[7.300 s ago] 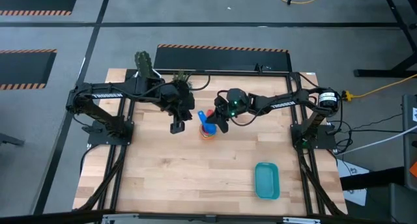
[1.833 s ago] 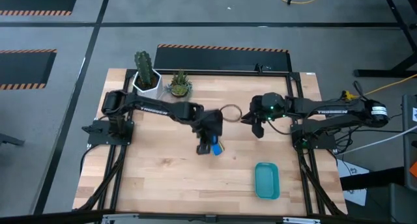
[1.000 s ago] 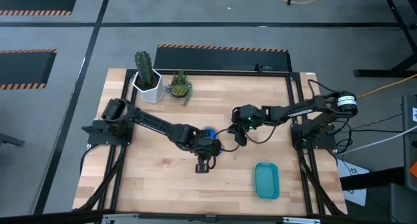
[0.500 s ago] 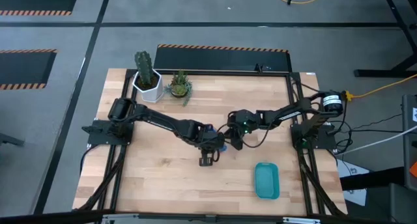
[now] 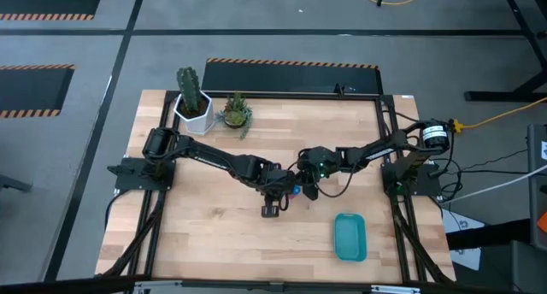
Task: Nest measuring cups in basket
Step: Stack the blue measuring cup on top of the red measuring cup
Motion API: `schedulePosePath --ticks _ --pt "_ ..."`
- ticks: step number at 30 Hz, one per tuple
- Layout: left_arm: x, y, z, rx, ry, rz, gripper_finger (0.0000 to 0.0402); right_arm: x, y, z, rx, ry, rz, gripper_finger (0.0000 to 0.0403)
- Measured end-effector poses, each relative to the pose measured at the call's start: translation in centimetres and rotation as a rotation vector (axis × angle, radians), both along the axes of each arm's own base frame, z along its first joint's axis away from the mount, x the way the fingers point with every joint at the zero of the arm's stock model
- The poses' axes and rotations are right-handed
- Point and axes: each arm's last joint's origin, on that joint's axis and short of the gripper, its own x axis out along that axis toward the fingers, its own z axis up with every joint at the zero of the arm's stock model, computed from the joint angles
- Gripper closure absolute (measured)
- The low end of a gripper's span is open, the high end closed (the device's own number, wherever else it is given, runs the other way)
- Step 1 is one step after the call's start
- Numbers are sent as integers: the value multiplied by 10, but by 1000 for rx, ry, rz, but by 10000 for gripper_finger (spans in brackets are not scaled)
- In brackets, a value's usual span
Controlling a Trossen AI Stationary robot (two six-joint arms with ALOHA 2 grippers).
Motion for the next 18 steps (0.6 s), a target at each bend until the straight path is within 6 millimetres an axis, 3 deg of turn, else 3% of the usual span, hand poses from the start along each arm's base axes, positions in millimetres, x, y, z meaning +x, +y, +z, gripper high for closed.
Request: schedulePosePath --ticks 10,18 --pt "-4 -21 0 26 -2 -57 397 0 0 0 2 -2 -1 317" --pt "4 -22 -26 70 29 -40 399 1 0 1 2 -9 0 317"
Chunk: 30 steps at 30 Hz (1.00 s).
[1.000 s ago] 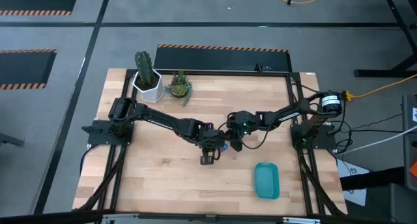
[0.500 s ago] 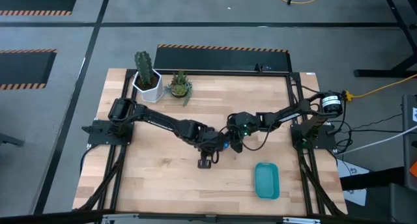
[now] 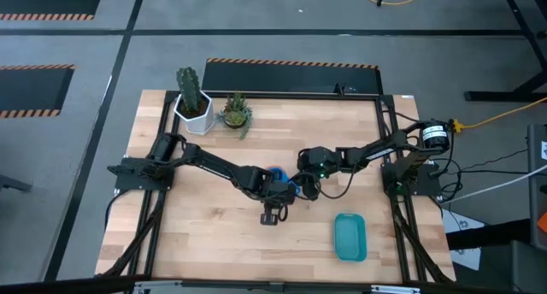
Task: Nest measuring cups in basket
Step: Stack the blue measuring cup on top of the red measuring cup, then put the stacked measuring cups into the green bin
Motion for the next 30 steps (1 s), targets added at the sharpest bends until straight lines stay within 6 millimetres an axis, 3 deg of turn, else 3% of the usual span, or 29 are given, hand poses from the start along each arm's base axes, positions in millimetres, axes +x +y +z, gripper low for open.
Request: schedulePosePath --ticks 14,24,30 --pt "10 16 -3 69 -71 81 395 0 11 0 2 1 34 317" --pt "7 8 2 43 -73 50 394 -1 7 1 10 9 34 317" --pt "-3 2 18 44 -60 28 397 -8 -4 12 35 34 27 317"
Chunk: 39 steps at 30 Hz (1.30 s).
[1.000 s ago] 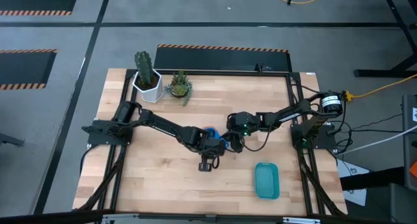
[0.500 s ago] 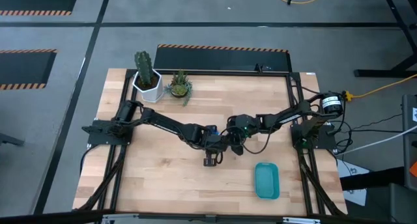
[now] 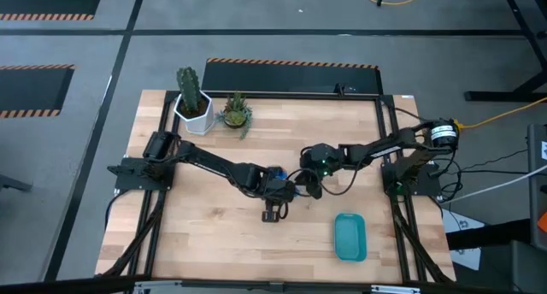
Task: Nest measuring cups in basket
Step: Put the stacked measuring cups into the green bin
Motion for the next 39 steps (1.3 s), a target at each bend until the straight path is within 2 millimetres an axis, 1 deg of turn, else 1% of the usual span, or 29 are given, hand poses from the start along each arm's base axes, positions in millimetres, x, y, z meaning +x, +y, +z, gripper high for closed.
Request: schedulePosePath --ticks 5,8,11,13,20,23,25,26,31,35,39 --pt "-11 0 27 -4 -37 -5 398 -9 -9 19 -39 -17 3 317" --pt "-21 3 46 5 -47 0 392 -13 -14 30 -73 -58 10 317" --pt "-35 8 66 57 -52 -15 390 -14 -18 40 -87 -103 -2 317" --pt "-44 12 82 100 -83 -15 391 -15 -21 44 -90 -118 -13 317" --pt "-89 25 134 225 -127 29 399 -13 -22 46 -93 -152 -18 317" --pt "-106 29 145 222 -151 34 394 -13 -22 47 -100 -168 -11 317" --pt "-117 31 145 213 -189 40 393 -12 -21 47 -106 -178 5 317" --pt "-123 33 142 209 -194 44 393 -12 -21 48 -103 -181 7 317" --pt "-150 41 113 163 -288 85 400 -12 -21 49 -59 -195 21 317" --pt "-170 48 90 105 -385 133 396 -11 -22 50 -33 -201 21 317" --pt "-185 52 74 63 -483 144 398 -11 -22 50 -33 -205 21 317"
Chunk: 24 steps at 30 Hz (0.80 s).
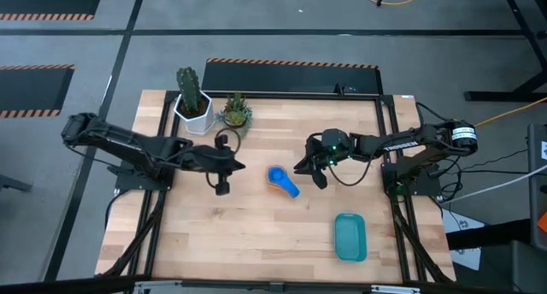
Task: Nest measuring cups in basket
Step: Put the stacked measuring cups into the green bin
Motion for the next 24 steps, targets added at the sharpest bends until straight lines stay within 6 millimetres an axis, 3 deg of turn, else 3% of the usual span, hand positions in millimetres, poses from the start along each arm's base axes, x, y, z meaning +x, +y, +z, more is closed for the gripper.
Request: schedulePosePath --ticks 7,24 --pt "-11 2 -18 -27 -15 32 393 1 0 2 -3 -20 0 317" --pt "-10 2 -20 -30 -7 32 382 1 0 2 -4 -27 0 317"
